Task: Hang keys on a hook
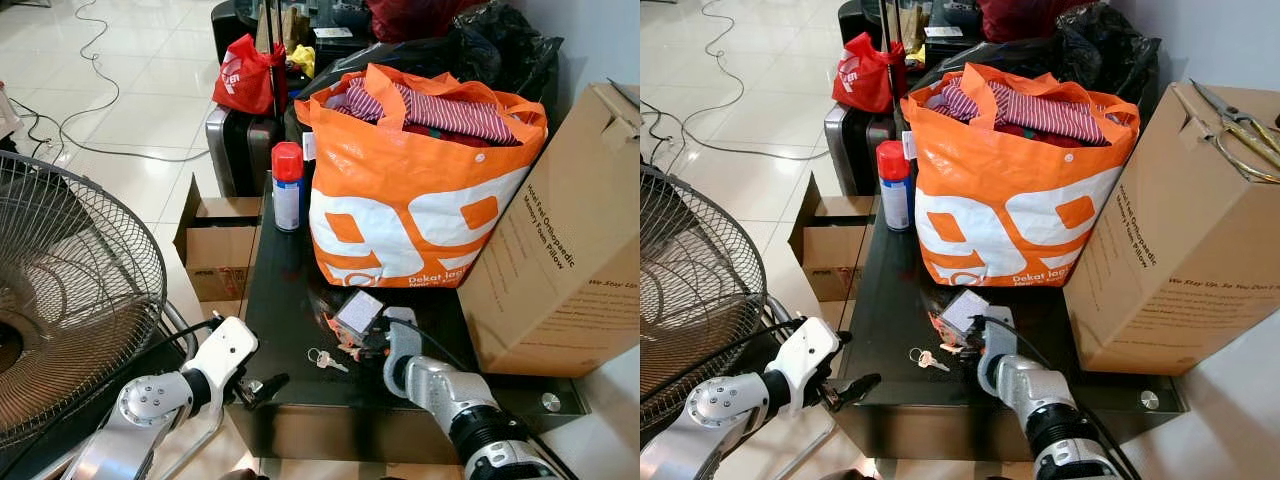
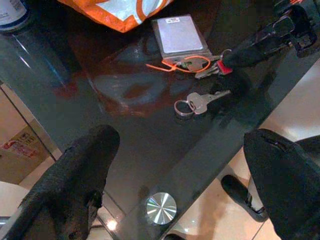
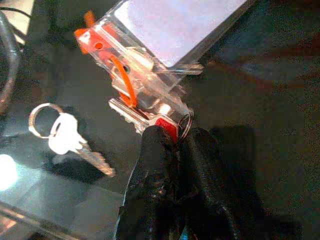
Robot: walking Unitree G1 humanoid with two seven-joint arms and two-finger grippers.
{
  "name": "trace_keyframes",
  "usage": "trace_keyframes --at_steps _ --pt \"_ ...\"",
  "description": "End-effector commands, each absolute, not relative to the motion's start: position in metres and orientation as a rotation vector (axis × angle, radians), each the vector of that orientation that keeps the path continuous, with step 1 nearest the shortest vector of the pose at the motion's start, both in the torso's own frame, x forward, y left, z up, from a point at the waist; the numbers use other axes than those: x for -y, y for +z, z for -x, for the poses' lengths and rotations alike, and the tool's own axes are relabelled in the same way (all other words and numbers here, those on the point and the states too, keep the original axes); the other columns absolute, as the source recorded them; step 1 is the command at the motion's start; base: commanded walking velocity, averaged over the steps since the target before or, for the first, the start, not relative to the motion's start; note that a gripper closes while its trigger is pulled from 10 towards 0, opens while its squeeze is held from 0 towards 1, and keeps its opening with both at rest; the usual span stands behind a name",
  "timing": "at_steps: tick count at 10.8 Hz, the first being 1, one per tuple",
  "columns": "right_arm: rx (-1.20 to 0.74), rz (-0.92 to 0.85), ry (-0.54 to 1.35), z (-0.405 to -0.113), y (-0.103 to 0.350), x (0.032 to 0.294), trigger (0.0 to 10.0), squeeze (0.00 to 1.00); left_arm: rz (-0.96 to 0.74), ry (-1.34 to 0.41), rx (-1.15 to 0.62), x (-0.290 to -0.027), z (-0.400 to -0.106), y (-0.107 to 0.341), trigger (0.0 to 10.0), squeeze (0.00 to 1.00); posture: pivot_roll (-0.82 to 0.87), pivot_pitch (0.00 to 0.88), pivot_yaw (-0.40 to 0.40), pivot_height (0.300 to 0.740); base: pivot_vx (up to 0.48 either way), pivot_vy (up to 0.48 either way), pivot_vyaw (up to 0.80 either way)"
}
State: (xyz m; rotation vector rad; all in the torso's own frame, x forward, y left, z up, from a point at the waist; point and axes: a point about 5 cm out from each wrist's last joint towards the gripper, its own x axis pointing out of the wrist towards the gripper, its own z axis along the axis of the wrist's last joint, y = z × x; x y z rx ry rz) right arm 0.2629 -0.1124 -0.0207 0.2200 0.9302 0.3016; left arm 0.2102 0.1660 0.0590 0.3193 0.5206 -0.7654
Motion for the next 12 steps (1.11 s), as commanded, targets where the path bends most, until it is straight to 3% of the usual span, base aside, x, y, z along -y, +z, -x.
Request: trace_keyframes --at_steps 1,5,7,8,12 --pt "-0.911 -0.206 0.296 -0.263 -0.019 0.121 0.0 0.0 -0.325 -0.756 -0.494 -0.165 -0.213 0.064 10.0 0.02 -0.05 0.029 -0.03 0.74 0.0 0.0 0.0" --pt "-0.762 -0.219 0.318 -0.253 0.002 0.166 0.0 0.0 -0.312 -0.687 -0.421 -0.163 -0.219 0.067 10.0 0.02 -0.05 0.0 -0.013 0.74 0.0 0.0 0.0" --pt "-0.595 -0.245 0.291 -0.248 0.032 0.181 0.0 0.0 -0.238 -0.558 -0.292 -0.163 -0.233 0.082 10.0 0.03 -0.04 0.0 -0.007 0.74 0.0 0.0 0.0" --pt "-0.378 -0.276 0.247 -0.248 0.07 0.182 0.0 0.0 -0.205 -0.482 -0.195 -0.162 -0.242 0.1 10.0 0.03 -0.03 0.0 -0.001 0.74 0.0 0.0 0.0" --pt "-0.057 -0.185 0.19 -0.239 0.136 0.176 0.0 0.0 -0.227 -0.384 -0.061 -0.161 -0.25 0.134 10.0 0.03 -0.02 0.0 -0.003 0.74 0.0 0.0 0.0"
